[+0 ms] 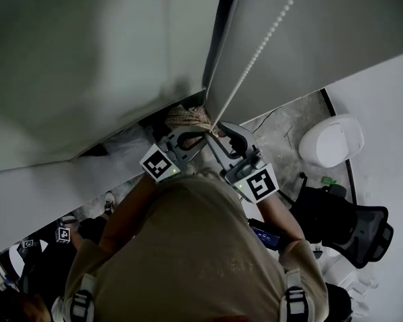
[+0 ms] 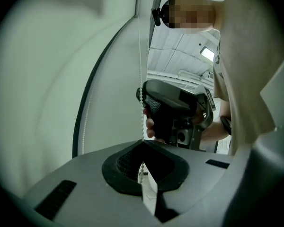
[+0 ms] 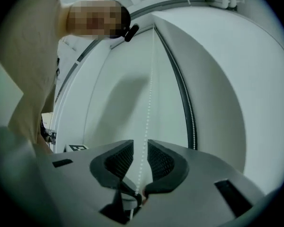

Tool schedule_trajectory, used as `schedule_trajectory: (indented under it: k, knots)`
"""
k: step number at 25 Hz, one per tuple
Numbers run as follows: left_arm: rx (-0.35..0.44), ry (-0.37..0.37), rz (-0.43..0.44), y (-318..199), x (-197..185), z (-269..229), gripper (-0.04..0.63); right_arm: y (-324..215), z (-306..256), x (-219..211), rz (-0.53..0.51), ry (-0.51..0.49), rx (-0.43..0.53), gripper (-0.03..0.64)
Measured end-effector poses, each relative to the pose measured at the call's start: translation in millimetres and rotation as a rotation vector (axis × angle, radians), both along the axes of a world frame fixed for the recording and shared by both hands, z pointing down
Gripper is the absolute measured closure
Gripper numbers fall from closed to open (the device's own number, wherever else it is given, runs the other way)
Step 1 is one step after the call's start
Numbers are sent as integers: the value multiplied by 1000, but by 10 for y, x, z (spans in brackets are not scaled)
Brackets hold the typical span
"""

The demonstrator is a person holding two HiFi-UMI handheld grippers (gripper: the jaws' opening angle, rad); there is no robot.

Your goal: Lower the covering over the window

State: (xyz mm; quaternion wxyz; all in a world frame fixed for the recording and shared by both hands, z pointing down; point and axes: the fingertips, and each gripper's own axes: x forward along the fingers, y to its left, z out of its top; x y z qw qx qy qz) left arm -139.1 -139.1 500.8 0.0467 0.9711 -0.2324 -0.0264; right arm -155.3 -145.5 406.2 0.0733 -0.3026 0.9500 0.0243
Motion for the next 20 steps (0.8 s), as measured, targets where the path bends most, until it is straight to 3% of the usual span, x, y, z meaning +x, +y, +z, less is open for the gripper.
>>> schedule_trajectory:
  k: [2,5,6,7,8,10,12,15,17,20]
  knots:
    - [-7,12,-22,50,96,-14,580,-21,18,76,-3,10,-13,594]
    - [-33,71,-91,92,18,-87,580,-31,21,153,-70,-49,-69,606]
    - [-39,124,-120,81,-95,-163,510,-47,37,182,-86,-58,-79,607]
    - [-37,189,-155,47,-228,-293,386,-77,83,226,-99,-53,-89,607]
    - [-27,252,-195,0,-341,-476,364,-118,170,276,-112,-36,-108,607]
    - [1,297,-260,-78,-364,-873,364,-164,427,356,-153,7,-183,607]
    - [28,216,-276,-138,-108,-1132,364,-106,572,393,-207,29,-233,607]
    - [29,116,-318,-259,331,-1253,378,22,544,463,-288,26,-227,607]
    - [3,143,-383,-277,496,-1257,566,68,511,566,-325,5,-231,607]
    - [58,132,-460,-152,606,-1268,571,166,486,680,-375,10,-224,607]
